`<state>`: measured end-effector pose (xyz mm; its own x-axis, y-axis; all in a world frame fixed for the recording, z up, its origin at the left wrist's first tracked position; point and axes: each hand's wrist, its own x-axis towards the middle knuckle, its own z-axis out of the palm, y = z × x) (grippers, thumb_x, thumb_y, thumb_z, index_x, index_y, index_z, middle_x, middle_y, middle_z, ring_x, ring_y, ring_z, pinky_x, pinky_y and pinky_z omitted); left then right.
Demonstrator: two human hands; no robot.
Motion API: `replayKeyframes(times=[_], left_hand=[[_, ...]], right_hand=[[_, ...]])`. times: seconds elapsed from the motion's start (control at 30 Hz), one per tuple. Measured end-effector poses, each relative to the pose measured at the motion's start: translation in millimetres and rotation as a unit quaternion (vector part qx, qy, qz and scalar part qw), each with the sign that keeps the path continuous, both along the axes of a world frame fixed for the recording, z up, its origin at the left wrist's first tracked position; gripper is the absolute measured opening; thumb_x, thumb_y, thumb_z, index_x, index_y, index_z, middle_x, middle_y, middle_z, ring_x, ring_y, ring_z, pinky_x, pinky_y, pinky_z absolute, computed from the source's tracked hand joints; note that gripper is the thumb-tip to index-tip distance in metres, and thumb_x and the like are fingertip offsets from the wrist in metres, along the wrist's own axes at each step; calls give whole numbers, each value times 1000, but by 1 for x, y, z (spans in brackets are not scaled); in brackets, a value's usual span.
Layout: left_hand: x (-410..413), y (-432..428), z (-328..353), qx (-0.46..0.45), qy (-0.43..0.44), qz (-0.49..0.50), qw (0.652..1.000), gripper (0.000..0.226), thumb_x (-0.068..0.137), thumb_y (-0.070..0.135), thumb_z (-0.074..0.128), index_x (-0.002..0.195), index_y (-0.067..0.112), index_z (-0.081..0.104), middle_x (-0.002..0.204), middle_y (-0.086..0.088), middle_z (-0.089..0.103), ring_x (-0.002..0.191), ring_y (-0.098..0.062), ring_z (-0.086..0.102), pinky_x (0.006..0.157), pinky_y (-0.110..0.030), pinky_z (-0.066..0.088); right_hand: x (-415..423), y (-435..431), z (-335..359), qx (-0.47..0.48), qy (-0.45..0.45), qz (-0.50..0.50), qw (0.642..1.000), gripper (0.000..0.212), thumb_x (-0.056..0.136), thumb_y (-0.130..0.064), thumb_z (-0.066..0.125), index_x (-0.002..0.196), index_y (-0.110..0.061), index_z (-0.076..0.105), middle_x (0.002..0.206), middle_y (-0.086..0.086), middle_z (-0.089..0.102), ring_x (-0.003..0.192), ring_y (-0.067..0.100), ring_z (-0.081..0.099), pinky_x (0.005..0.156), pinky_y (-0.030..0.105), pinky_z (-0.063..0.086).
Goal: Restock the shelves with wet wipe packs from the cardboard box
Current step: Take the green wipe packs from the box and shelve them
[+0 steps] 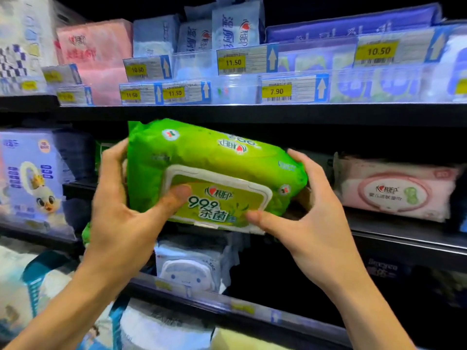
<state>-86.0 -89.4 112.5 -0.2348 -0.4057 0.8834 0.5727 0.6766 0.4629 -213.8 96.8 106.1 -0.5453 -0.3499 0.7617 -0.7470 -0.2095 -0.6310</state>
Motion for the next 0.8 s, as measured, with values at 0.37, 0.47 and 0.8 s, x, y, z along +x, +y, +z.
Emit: replayKeyframes(times=[0.37,0.47,0.8], left_hand=[[-40,-104,-11,-25,-113,62,991,62,70,37,84,123,37,51,114,11,64,111,-17,64,101,-47,51],[-52,-113,0,-12,-177,-2,984,87,67,34,81,143,25,40,124,8,62,112,-1,63,97,-27,54],[-79,-166,17,-135,-211,16,968,65,80,32,78,137,34,47,123,20,60,116,3,59,105,-24,47]], right_hand=[[-37,-66,18,145,136,-163,966,92,76,-37,87,149,-40,31,125,-5,66,114,25,64,95,38,51],[-46,-73,21,152,117,-169,967,88,79,-39,84,150,-43,31,128,-6,64,119,20,61,95,34,46],[-61,-125,38,220,158,-197,942,79,69,-44,84,139,-40,49,126,-3,64,118,21,62,104,47,49]])
